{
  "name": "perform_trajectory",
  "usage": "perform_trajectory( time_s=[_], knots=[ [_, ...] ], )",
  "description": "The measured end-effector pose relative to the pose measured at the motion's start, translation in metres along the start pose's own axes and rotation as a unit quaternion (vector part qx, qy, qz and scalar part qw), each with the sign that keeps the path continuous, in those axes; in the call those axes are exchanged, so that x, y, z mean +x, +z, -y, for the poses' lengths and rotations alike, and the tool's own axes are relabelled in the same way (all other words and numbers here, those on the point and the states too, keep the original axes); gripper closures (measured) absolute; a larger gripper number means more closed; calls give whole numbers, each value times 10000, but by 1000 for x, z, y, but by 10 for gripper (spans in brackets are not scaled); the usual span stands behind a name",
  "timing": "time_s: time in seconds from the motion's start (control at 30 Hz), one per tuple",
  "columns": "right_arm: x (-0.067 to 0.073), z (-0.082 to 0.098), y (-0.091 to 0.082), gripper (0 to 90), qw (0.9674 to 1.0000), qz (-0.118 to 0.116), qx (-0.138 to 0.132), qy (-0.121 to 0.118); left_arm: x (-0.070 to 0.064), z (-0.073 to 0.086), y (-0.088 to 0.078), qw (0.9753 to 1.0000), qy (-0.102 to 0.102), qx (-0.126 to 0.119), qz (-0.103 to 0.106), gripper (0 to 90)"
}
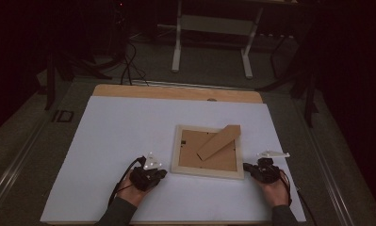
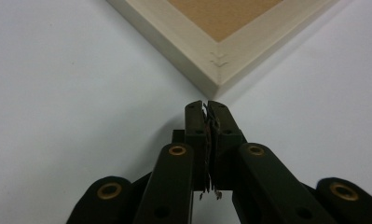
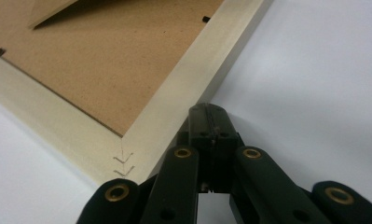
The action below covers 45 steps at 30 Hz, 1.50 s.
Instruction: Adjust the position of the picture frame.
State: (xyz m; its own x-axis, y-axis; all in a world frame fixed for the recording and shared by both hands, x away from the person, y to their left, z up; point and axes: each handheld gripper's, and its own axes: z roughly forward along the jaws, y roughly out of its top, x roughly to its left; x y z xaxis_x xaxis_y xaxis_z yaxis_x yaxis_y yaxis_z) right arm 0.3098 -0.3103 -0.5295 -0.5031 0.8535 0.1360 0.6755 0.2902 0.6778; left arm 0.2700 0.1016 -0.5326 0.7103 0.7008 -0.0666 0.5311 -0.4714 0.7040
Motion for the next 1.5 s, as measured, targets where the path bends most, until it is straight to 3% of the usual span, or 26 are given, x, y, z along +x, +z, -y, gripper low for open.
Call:
perform_trajectory(
  time_s=[0.3, 0.6, 1.07, 1.5],
  knots=[
    [17, -3, 5, 900, 9990, -265, 92, -358, 5, 0, 3, 9999, -46, 50, -142, 876],
    [30, -5, 11, 900, 9969, -598, 159, -496, 9, 0, 3, 9997, -113, 19, -205, 876],
    [57, -10, 23, 900, 9911, -1009, 233, -837, 14, 1, 3, 9993, -206, -35, -318, 874],
    [90, -19, 40, 900, 9851, -1233, 192, -1184, 14, 1, 4, 9992, -202, -49, -354, 867]
  ],
)
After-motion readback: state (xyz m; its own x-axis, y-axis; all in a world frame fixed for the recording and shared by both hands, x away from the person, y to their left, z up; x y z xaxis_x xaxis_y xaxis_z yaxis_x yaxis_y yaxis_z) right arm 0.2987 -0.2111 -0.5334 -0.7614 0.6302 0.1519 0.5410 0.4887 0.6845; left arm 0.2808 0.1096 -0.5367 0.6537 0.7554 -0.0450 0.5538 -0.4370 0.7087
